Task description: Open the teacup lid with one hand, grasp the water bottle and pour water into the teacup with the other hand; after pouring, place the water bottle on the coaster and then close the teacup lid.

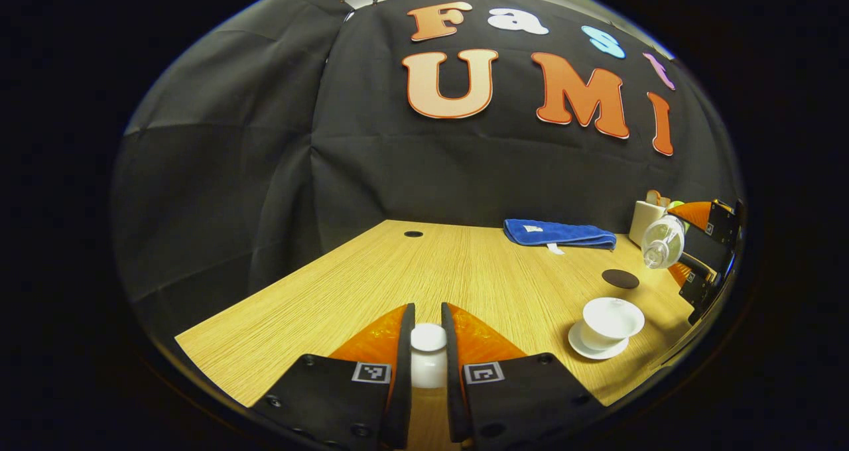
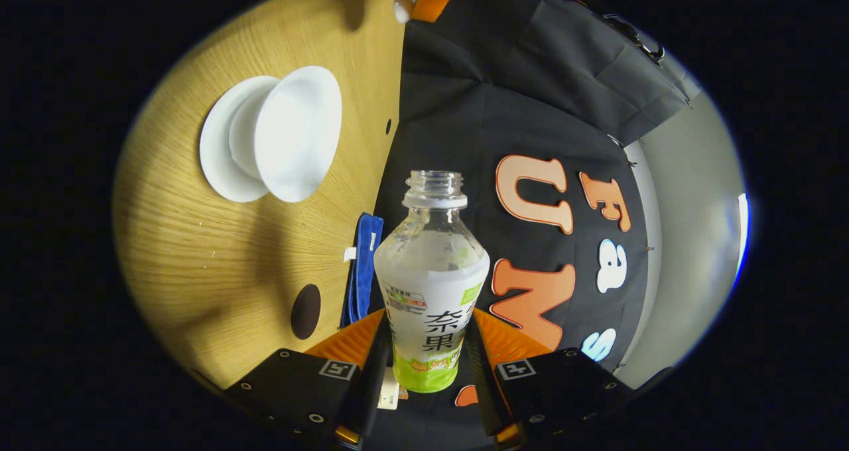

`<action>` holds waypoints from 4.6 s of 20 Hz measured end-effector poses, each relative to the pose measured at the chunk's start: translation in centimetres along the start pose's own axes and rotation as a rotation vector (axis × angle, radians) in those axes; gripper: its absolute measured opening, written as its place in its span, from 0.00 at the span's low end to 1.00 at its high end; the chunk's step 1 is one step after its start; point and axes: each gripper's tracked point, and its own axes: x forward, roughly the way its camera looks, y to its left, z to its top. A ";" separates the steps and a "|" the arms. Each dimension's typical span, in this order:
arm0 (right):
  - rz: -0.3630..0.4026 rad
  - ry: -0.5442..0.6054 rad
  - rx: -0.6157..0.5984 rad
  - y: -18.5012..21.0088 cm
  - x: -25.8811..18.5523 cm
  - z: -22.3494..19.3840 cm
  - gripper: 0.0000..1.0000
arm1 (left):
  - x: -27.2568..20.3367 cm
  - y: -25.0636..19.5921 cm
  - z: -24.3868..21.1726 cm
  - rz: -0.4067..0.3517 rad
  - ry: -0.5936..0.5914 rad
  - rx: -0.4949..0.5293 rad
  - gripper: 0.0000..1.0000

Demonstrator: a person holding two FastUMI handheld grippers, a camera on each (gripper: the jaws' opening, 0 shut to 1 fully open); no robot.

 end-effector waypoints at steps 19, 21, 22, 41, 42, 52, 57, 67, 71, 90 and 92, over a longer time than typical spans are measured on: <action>-0.044 -0.077 -0.173 -1.4 1.0 0.5 0.65 | -1.4 0.7 0.2 0.010 -0.016 0.002 0.26; -0.044 -0.082 -0.179 -1.4 0.8 0.5 0.62 | -1.6 1.0 0.3 0.024 -0.019 -0.002 0.26; -0.044 -0.088 -0.182 -1.4 0.9 0.5 0.62 | -1.6 0.9 0.3 0.024 -0.019 -0.010 0.26; -0.119 -0.195 -0.305 -2.3 0.4 1.7 0.62 | -3.3 0.0 2.8 0.025 -0.065 0.039 0.26; -0.112 -0.199 -0.305 -2.1 0.4 1.8 0.62 | -3.4 0.0 2.9 0.026 -0.068 0.040 0.26; -0.131 -0.239 -0.359 -2.2 0.2 2.1 0.62 | -3.6 0.0 2.6 0.023 -0.060 0.038 0.26; -0.120 -0.277 -0.387 -2.4 0.6 2.3 0.62 | -3.9 0.1 3.0 0.024 -0.067 0.042 0.26; -0.095 -0.336 -0.362 -2.0 0.3 2.4 0.62 | -3.8 -0.7 3.5 0.009 -0.085 0.046 0.26; -0.051 -0.298 -0.258 -1.4 0.6 1.9 0.62 | -3.7 -0.9 3.5 0.006 -0.081 0.046 0.26; 0.027 0.036 0.806 0.6 1.3 -8.7 0.63 | -2.5 -8.8 5.4 -0.123 -0.115 0.046 0.26; 0.033 0.062 0.931 -0.6 2.6 -10.6 0.63 | -2.5 -10.3 6.2 -0.145 -0.139 0.052 0.26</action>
